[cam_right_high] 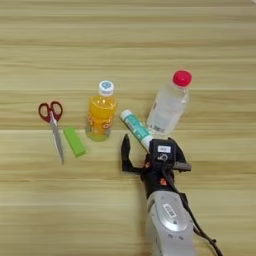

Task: Move the objects on the table

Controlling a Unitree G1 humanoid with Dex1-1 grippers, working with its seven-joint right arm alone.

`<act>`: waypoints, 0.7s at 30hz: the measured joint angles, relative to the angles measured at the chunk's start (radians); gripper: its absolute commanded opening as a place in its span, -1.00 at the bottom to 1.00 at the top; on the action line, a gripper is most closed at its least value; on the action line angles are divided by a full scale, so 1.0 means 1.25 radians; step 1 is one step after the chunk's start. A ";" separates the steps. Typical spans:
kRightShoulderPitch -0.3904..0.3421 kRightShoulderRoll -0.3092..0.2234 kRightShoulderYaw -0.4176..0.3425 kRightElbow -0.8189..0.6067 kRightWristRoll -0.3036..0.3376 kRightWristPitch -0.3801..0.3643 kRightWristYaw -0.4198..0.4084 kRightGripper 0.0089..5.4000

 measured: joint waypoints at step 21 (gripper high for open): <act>-0.050 -0.011 -0.045 0.092 0.062 0.051 0.022 0.98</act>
